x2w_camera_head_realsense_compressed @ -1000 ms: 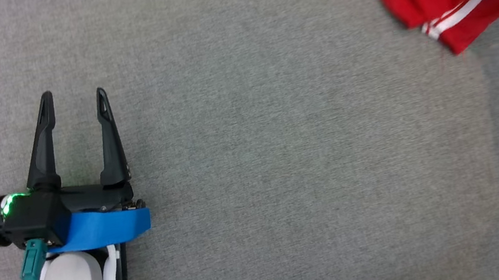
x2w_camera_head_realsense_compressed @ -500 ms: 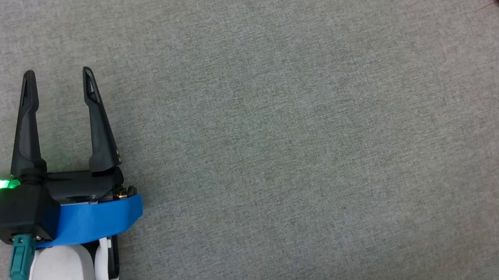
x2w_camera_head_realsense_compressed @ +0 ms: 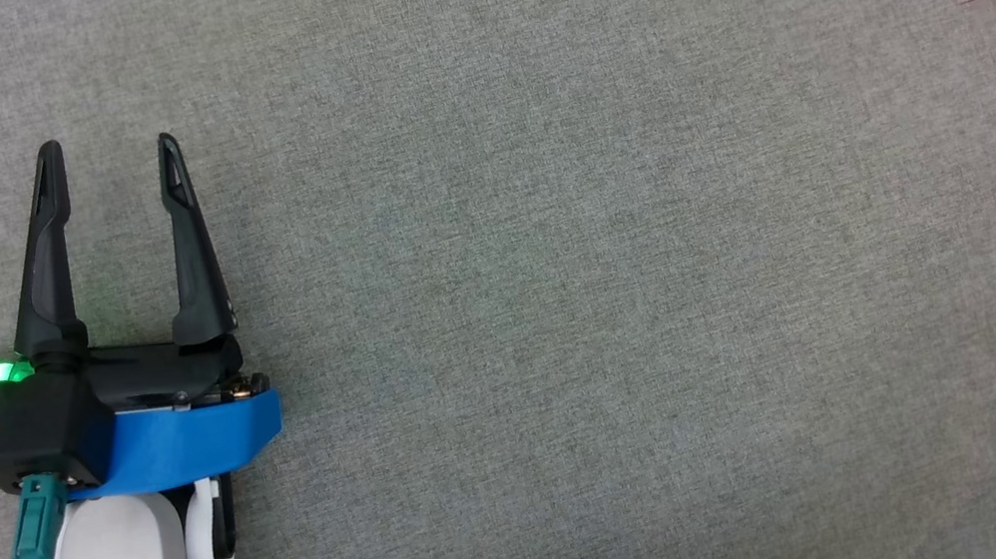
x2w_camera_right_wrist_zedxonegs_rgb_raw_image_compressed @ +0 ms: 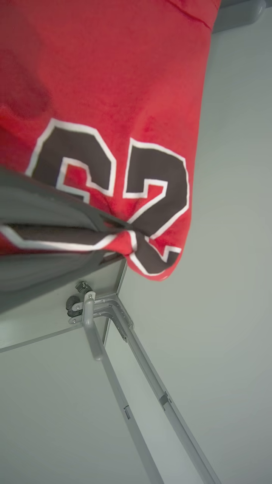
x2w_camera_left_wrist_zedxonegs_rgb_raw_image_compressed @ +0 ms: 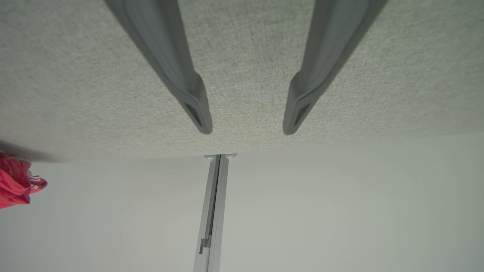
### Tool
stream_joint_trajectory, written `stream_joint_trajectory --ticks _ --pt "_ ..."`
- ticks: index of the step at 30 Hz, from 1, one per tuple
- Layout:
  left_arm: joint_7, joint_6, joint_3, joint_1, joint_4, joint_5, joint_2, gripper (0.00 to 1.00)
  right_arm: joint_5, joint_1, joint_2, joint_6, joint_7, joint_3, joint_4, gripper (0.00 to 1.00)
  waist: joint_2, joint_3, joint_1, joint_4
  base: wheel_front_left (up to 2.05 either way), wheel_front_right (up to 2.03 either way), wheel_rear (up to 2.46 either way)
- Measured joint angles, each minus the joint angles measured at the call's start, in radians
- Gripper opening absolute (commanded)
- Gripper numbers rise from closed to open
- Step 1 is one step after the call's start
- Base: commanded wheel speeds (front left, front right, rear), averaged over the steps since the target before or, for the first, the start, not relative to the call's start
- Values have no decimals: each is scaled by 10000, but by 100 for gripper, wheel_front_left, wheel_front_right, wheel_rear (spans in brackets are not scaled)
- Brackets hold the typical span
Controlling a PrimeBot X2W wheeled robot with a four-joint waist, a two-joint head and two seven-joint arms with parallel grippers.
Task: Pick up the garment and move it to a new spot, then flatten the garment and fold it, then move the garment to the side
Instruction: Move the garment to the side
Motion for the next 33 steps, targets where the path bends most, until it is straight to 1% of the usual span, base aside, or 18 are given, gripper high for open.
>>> stream_joint_trajectory --ticks 1,2,10,13,19,23,27,33 --pt "0 0 0 0 0 -13 0 100 6 -11 48 0 0 -25 67 43 0 -6 -1 6 0 0 0" --pt "0 2 2 0 2 -13 0 100 -6 -35 88 0 17 -56 148 100 0 -15 0 13 0 0 0" --pt "4 13 102 97 151 -121 -6 100 -290 -163 351 0 -169 -71 481 100 0 -351 0 81 0 0 0" --pt "4 44 144 195 207 -203 -36 100 -403 -141 500 0 -405 -21 493 100 1 -617 0 129 0 0 0" --pt "2 105 282 586 341 -301 -90 100 -391 341 995 0 -1298 136 245 100 0 -1344 -1 245 0 0 0" --pt "6 190 439 970 428 -384 -127 100 -107 1002 1499 0 -1758 178 -222 100 0 -1947 -1 342 0 0 0" --pt "2 280 608 1458 491 -483 -176 100 203 2022 2121 0 -1912 88 -917 100 -2 -2665 -2 482 0 0 0" --pt "4 311 846 2321 681 -558 -230 100 504 4080 2951 0 -1948 -403 -2654 100 -3 -3665 -3 531 0 0 0"
